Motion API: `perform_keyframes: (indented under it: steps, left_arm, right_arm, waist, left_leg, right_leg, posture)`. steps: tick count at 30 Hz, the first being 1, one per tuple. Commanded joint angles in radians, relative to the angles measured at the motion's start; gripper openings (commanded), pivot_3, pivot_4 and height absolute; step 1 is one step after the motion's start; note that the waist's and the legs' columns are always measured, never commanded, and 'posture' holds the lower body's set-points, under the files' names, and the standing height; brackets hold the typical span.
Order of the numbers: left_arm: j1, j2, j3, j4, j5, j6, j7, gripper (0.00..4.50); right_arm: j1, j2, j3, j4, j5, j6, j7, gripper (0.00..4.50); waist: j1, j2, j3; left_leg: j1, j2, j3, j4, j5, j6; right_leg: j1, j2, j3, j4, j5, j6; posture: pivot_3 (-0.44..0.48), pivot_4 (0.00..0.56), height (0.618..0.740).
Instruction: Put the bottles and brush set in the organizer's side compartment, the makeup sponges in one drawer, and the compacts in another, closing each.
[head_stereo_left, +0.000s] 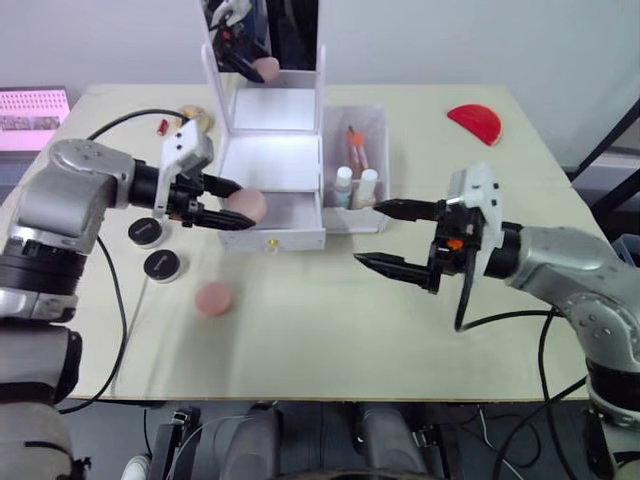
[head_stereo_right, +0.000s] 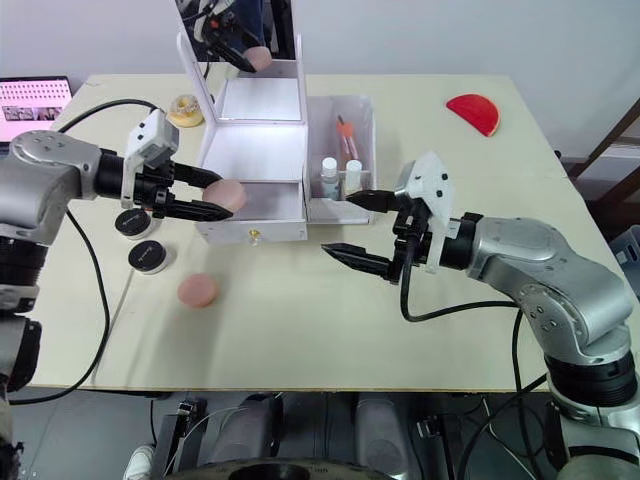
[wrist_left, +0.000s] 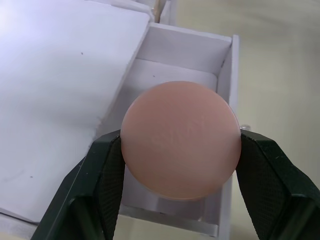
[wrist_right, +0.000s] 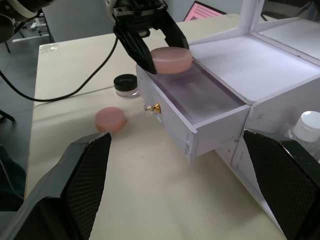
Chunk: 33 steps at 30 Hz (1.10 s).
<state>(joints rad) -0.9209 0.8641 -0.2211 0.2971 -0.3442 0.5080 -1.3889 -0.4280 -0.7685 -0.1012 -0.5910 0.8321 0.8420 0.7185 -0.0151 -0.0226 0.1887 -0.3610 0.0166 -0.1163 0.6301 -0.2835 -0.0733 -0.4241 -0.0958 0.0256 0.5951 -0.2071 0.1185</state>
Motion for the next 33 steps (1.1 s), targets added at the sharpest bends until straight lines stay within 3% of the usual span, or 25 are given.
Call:
perform_keyframes:
  steps: [1,22,24,26,33]
  left_arm:
    - [-0.032,-0.009,0.001,0.027,0.049,-0.052,-0.02,2.65]
    - [-0.027,-0.039,0.026,0.027,0.099,-0.048,-0.063,2.65]
    - [-0.033,-0.041,0.029,0.032,0.097,-0.045,-0.06,3.72]
    - [-0.036,-0.041,0.03,0.033,0.099,-0.043,-0.059,4.48]
    - [-0.056,-0.044,0.04,0.038,0.098,-0.016,-0.055,4.48]
  right_arm:
    - [0.005,-0.012,-0.039,-0.037,0.025,0.002,-0.013,4.5]
    - [0.001,-0.018,-0.049,-0.036,0.041,0.008,-0.046,4.5]
    - [0.001,-0.018,-0.047,-0.034,0.039,0.005,-0.048,4.5]
    - [0.001,-0.017,-0.046,-0.033,0.036,0.003,-0.049,4.5]
    - [-0.003,-0.014,-0.044,-0.029,0.031,-0.002,-0.049,4.5]
  waist:
    - [0.0,0.0,0.0]
    - [-0.001,0.0,0.0]
    - [-0.001,0.0,0.0]
    - [-0.001,0.0,0.0]
    - [-0.001,0.0,0.0]
  left_leg:
    - [0.0,0.0,0.0,0.0,0.0,0.0]
    - [0.001,0.0,0.0,0.0,0.0,0.0]
    - [0.001,0.0,0.0,0.0,0.0,0.0]
    - [0.001,0.0,0.0,0.0,0.0,0.0]
    - [0.001,0.0,-0.001,0.001,0.0,0.0]
  right_leg:
    - [0.0,0.0,0.0,0.0,0.0,0.0]
    - [0.0,0.0,0.0,0.001,0.001,0.001]
    - [0.0,0.0,0.0,0.001,0.001,0.001]
    - [0.0,0.0,0.0,0.001,0.001,0.001]
    - [0.001,0.0,0.0,0.002,0.0,0.001]
  posture:
    - [0.0,0.15,0.74]
    - [0.0,0.15,0.74]
    - [0.0,0.15,0.74]
    - [0.0,0.15,0.74]
    - [0.0,0.15,0.74]
